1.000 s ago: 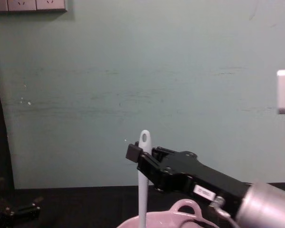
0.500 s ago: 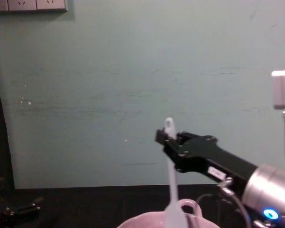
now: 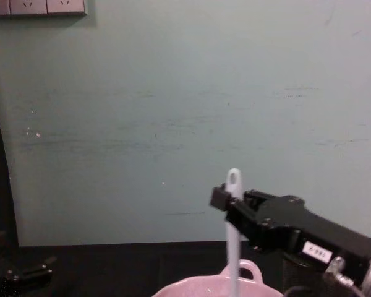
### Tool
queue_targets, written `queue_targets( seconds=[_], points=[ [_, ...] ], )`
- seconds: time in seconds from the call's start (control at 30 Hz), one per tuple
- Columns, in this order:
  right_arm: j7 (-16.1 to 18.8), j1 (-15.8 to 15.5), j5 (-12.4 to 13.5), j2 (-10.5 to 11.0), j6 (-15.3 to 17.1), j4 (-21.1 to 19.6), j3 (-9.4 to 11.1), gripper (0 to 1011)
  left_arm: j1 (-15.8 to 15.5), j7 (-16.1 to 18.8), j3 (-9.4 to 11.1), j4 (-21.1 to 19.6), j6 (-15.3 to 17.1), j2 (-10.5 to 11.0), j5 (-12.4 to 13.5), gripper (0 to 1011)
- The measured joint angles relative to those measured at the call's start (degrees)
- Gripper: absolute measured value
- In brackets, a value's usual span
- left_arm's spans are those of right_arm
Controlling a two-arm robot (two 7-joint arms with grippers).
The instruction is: Use the one hand to pick up the spoon and stir the clear water in the bowl.
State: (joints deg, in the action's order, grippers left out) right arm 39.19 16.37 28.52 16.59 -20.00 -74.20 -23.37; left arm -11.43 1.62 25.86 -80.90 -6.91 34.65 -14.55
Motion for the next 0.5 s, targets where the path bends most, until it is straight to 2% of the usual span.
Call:
queue_targets(
  seconds=[0.17,0.33,0.5],
  points=[
    [0.94,-0.25,0.73,-1.01,0.01,-0.64,-1.81,119,0.00,0.00,0.00,0.00,0.00,0.00,0.00,1011],
    [0.46,2.13,0.16,-3.94,-1.40,3.19,-3.35,120,0.00,0.00,0.00,0.00,0.00,0.00,0.00,1011],
    [-1.11,5.25,-0.62,-6.68,-3.17,8.05,-3.22,119,0.00,0.00,0.00,0.00,0.00,0.00,0.00,1011]
  ],
)
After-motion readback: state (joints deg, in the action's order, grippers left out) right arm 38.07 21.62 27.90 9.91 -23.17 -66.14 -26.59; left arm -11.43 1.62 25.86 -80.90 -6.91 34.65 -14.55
